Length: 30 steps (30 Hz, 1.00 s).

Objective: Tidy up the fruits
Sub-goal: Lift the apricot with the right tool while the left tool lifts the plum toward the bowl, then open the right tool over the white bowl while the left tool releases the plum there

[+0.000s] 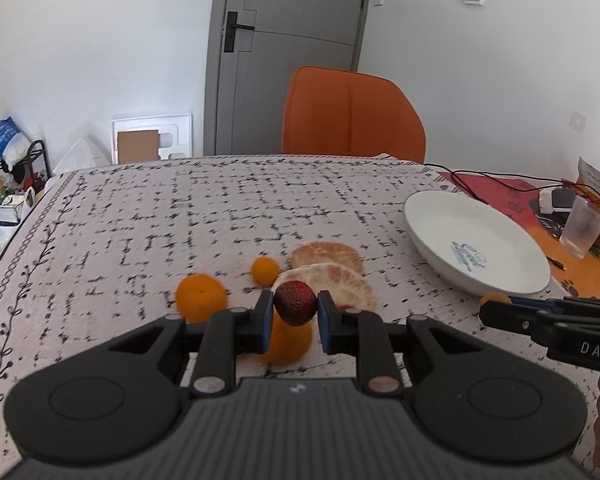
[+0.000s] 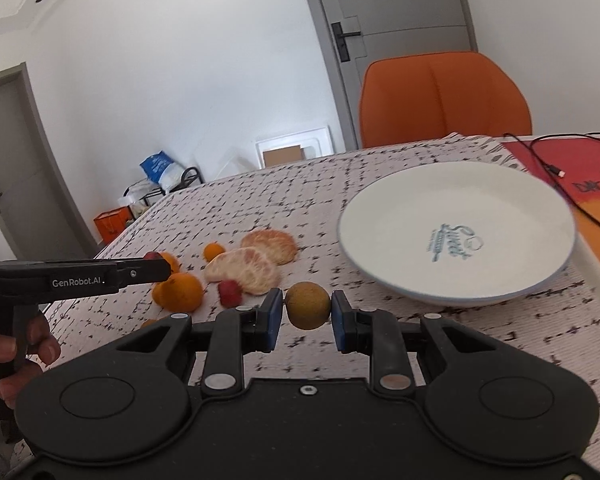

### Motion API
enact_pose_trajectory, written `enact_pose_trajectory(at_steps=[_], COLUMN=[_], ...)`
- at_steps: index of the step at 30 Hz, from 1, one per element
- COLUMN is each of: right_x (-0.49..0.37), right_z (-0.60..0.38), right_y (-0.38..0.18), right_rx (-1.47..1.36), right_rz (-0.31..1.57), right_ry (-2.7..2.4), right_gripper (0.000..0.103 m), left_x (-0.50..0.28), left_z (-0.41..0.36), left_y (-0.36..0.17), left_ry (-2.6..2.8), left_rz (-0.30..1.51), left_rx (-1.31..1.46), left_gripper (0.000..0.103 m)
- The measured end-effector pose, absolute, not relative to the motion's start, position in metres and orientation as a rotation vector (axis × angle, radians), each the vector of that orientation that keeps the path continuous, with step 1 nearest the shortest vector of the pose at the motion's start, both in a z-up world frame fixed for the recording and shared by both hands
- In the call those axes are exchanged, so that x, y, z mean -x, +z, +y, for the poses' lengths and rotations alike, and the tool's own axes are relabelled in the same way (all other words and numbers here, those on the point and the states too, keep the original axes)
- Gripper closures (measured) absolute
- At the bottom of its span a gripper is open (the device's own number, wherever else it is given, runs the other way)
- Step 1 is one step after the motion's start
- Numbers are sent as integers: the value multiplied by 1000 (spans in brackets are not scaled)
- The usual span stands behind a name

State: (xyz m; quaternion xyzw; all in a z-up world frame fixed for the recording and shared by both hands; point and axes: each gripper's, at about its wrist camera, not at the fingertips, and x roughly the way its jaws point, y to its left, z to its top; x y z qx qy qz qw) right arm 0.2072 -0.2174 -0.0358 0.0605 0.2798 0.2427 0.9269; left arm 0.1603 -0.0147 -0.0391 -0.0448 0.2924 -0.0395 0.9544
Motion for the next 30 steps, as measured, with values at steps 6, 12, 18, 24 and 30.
enact_pose_trajectory(at_steps=[6, 12, 18, 24, 30], right_x=[-210, -215, -224, -235, -238], right_z=[-236, -255, -275, -290, -302], right_y=[-33, -36, -39, -39, -42], right_rx=[-150, -179, -212, -221, -243], right_rz=[553, 539, 515, 503, 502], right_ry=[467, 442, 418, 393, 363], right_gripper=[78, 78, 78, 78, 77], left_x=[-170, -184, -199, -215, -225], left_z=[-36, -58, -82, -108, -133], left_y=[-35, -36, -39, -39, -38], left_ry=[-117, -157, -194, -244, -294], left_rz=[580, 586, 595, 588, 587], left_rx=[68, 47, 24, 28, 11], left_gripper=[81, 81, 81, 81, 81])
